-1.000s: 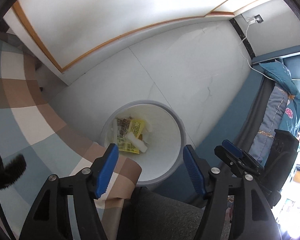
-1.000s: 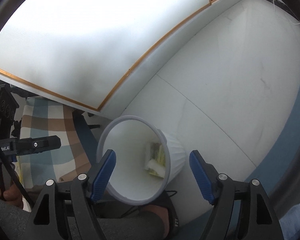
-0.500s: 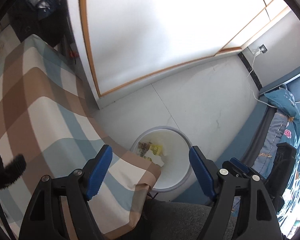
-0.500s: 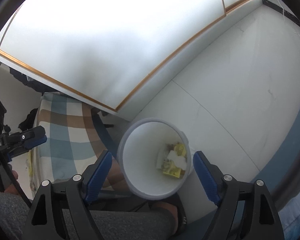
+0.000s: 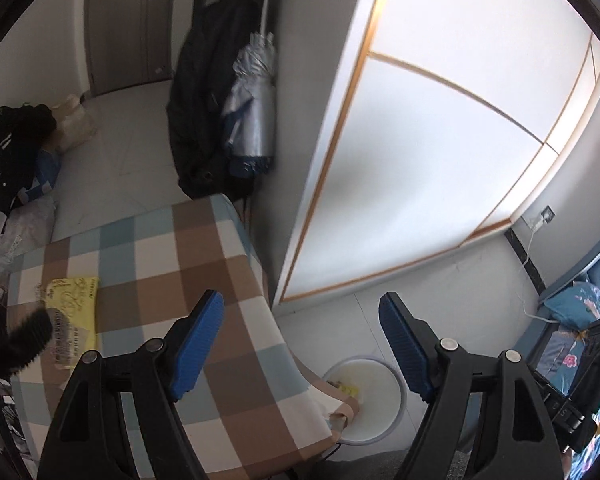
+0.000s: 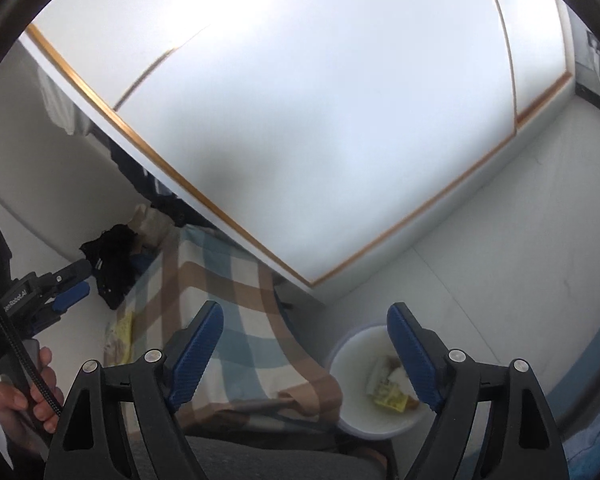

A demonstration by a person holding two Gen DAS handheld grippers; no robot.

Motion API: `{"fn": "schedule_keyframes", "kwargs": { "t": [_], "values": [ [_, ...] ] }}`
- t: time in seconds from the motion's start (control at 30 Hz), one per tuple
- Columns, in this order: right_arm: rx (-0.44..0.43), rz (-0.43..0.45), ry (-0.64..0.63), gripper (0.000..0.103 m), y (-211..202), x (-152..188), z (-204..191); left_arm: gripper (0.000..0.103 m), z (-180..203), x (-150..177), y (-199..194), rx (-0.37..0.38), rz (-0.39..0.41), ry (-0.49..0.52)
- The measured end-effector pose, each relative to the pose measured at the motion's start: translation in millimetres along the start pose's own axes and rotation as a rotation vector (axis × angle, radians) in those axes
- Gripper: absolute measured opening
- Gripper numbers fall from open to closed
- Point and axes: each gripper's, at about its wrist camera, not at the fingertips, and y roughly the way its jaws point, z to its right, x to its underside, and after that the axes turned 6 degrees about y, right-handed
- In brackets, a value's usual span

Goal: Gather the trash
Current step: 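Move both open grippers back above the table, then lower the right gripper onto the large yellow printed bag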

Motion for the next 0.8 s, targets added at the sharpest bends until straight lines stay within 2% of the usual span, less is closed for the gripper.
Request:
{"fn": "schedule_keyframes", "kwargs": {
  "t": [0.13,0.27,0.4,0.53,0.67,0.8],
  "values": [
    [-0.044,0.048,-0.093,0.089,-13,-3,-50,0.078,-30,-3,-26,-0.06,0.066,-0.039],
    [-0.107,0.055,-0.188,0.09,-16,5,-102,0.084,-61,-3,-51,-0.128,0.13,-0.084],
    [-0.167,0.047,-0.247,0.092,-11,19,-143,0.085,-94,6,-71,-0.198,0.18,-0.129],
    [-0.211,0.006,-0.296,0.092,7,39,-181,0.086,-124,17,-82,-0.212,0.19,-0.16],
    [-0.245,-0.041,-0.341,0.092,29,58,-216,0.086,-152,30,-88,-0.261,0.191,-0.183],
    [-0.269,-0.083,-0.386,0.092,46,75,-242,0.086,-180,45,-83,-0.274,0.165,-0.226]
  ]
}}
